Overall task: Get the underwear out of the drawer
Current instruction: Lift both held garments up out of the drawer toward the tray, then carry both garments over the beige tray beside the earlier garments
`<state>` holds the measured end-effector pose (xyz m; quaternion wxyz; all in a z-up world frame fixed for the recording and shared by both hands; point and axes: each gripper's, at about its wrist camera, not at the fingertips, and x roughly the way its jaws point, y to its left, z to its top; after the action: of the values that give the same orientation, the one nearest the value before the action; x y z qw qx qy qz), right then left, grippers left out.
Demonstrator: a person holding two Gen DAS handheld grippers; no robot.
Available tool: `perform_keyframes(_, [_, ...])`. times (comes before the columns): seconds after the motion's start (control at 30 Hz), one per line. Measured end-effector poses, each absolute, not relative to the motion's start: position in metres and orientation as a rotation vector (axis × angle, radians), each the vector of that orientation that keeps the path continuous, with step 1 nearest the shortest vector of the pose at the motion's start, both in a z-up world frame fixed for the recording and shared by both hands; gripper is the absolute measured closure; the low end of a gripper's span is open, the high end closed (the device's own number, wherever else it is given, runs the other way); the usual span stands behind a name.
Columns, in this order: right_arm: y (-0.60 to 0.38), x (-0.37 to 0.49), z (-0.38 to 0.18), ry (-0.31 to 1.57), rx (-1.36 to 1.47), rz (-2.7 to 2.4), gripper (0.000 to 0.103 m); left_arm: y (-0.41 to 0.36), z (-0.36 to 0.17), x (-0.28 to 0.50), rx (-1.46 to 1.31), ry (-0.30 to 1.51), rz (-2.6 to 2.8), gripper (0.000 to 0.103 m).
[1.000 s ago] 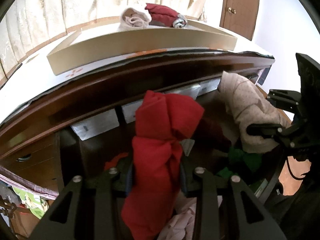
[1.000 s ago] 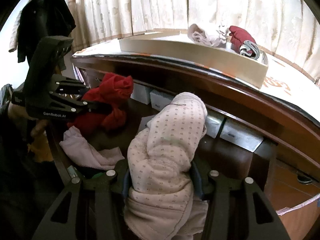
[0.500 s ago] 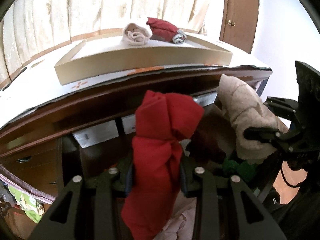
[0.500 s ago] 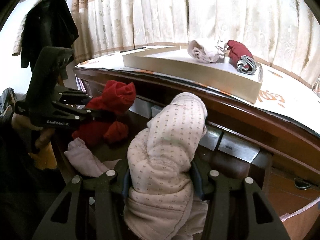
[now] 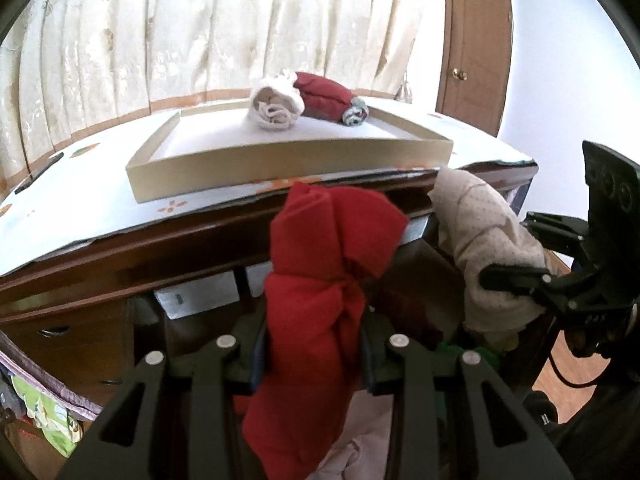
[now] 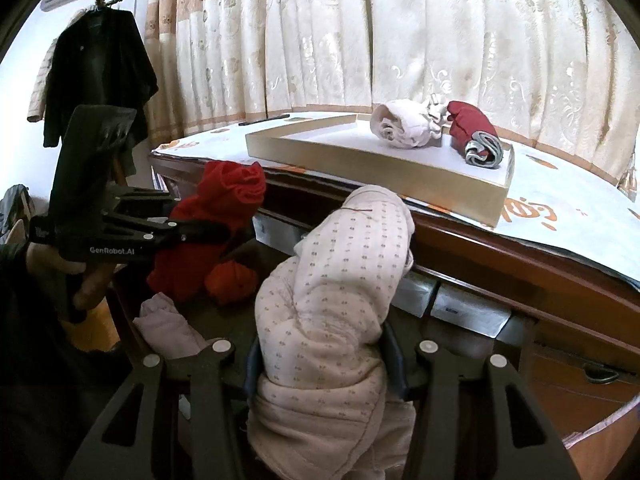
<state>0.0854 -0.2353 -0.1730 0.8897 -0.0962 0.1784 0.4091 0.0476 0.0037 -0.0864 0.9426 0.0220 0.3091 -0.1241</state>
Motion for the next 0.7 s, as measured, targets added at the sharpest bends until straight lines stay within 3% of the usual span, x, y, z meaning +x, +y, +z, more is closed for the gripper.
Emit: perform_keyframes(0.7, [-0.247, 0.078, -0.155, 0.265, -0.125, 0.853, 0.052, 0.012, -0.065, 0.038, 0.003, 0.507, -0.215, 0.069])
